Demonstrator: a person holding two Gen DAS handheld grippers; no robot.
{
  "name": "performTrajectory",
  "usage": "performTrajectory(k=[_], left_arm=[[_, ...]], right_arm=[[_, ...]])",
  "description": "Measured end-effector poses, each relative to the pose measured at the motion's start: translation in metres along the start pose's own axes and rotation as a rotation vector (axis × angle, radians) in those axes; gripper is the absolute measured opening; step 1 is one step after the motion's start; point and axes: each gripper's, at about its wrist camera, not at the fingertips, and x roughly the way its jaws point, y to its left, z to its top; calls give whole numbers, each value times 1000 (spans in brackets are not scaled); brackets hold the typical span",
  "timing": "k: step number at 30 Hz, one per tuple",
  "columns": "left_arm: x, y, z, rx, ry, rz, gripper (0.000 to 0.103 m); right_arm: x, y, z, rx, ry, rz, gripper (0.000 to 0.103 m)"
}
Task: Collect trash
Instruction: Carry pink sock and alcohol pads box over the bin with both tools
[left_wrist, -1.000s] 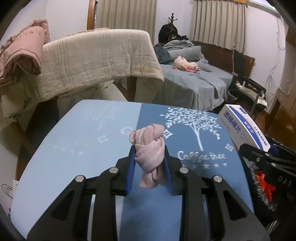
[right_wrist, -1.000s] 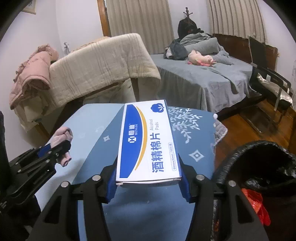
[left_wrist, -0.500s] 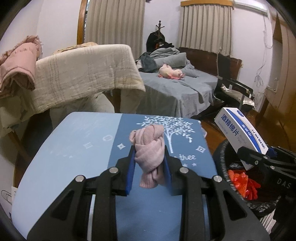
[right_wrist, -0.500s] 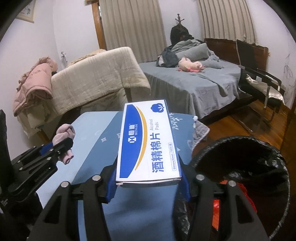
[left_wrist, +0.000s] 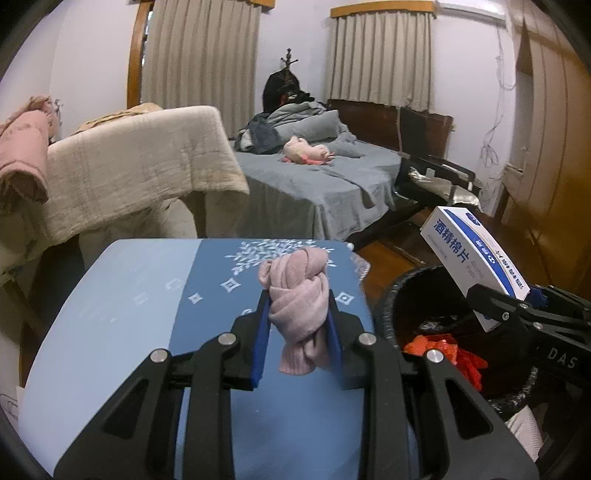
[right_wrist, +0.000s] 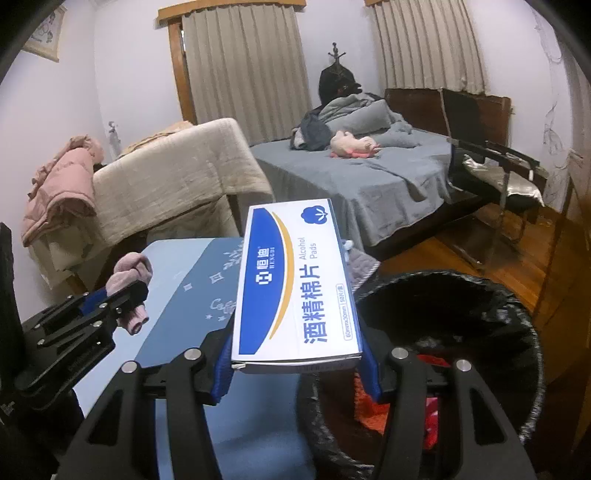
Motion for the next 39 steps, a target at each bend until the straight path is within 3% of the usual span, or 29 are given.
performTrajectory(k=[18,39], left_arm=[[-10,-64,8,85,-36,-117,27],[7,-111,1,156,-11,-218,27]], right_arm=[[-42,-58,-13,64,-43,-114,54],[-62,-104,-27,115,-41,-216,54]])
